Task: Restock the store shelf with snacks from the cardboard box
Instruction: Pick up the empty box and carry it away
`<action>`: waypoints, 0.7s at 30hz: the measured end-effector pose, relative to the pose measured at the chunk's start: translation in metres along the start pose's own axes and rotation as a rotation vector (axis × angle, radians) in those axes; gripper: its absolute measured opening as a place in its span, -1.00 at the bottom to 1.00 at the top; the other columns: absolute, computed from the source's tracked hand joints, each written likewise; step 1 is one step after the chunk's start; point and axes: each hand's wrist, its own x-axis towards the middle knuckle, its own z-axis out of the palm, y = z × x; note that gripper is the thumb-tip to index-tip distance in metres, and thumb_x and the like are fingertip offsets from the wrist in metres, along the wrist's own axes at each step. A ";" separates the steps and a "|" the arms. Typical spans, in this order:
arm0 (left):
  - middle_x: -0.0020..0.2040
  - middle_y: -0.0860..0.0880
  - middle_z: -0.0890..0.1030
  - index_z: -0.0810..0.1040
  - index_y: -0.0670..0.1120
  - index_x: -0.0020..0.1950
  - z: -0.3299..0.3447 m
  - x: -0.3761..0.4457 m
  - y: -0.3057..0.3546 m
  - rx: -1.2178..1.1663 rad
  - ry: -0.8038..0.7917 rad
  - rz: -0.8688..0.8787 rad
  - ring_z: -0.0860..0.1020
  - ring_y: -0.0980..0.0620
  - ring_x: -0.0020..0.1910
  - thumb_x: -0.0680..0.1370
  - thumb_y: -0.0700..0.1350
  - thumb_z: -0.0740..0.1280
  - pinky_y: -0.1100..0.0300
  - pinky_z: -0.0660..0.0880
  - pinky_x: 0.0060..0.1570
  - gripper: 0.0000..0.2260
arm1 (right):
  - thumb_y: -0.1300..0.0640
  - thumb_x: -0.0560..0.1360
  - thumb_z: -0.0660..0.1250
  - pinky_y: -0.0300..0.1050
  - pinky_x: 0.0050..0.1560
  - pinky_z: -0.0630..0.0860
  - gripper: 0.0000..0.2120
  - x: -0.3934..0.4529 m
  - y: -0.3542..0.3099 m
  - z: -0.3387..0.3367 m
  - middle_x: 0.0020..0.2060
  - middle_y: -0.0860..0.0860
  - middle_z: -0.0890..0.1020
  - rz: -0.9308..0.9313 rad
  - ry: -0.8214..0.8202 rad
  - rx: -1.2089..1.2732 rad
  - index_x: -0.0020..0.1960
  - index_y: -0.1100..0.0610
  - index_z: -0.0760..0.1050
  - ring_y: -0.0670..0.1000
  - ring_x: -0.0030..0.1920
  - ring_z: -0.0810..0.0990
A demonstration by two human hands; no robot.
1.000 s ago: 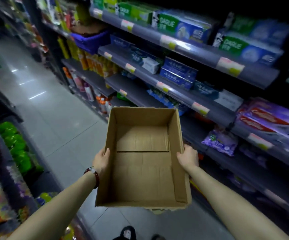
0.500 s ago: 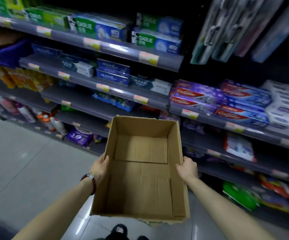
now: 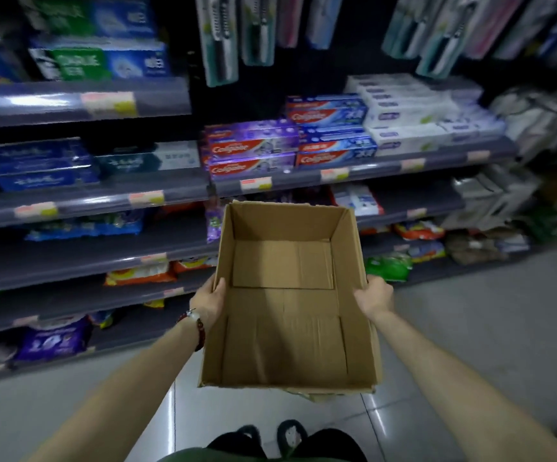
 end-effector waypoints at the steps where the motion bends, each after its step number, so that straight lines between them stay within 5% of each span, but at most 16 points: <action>1: 0.41 -0.09 0.43 0.28 0.07 0.51 0.005 0.003 0.004 0.026 -0.021 0.021 0.41 -0.16 0.36 0.64 0.11 0.11 0.04 0.34 0.32 -0.57 | 0.25 0.52 0.31 -0.07 0.02 0.51 -0.81 -0.001 0.007 -0.003 0.04 0.24 0.63 0.027 0.019 0.021 0.11 0.28 0.56 0.25 0.08 0.58; 9: 0.39 -0.12 0.46 0.32 0.04 0.49 0.091 0.017 0.051 0.318 -0.267 0.193 0.42 -0.19 0.35 0.63 0.12 0.10 0.07 0.33 0.32 -0.57 | 0.17 0.53 0.34 0.03 0.11 0.55 -0.74 -0.016 0.096 -0.033 0.03 0.22 0.65 0.352 0.187 0.155 0.17 0.25 0.58 0.25 0.09 0.60; 21: 0.39 -0.10 0.46 0.30 0.03 0.50 0.281 -0.001 0.142 0.469 -0.573 0.402 0.45 -0.18 0.32 0.62 0.12 0.14 -0.10 0.36 0.35 -0.55 | 0.10 0.54 0.31 -0.14 -0.12 0.46 -0.76 -0.004 0.213 -0.129 -0.05 0.12 0.65 0.633 0.419 0.186 0.18 0.11 0.57 0.16 0.00 0.62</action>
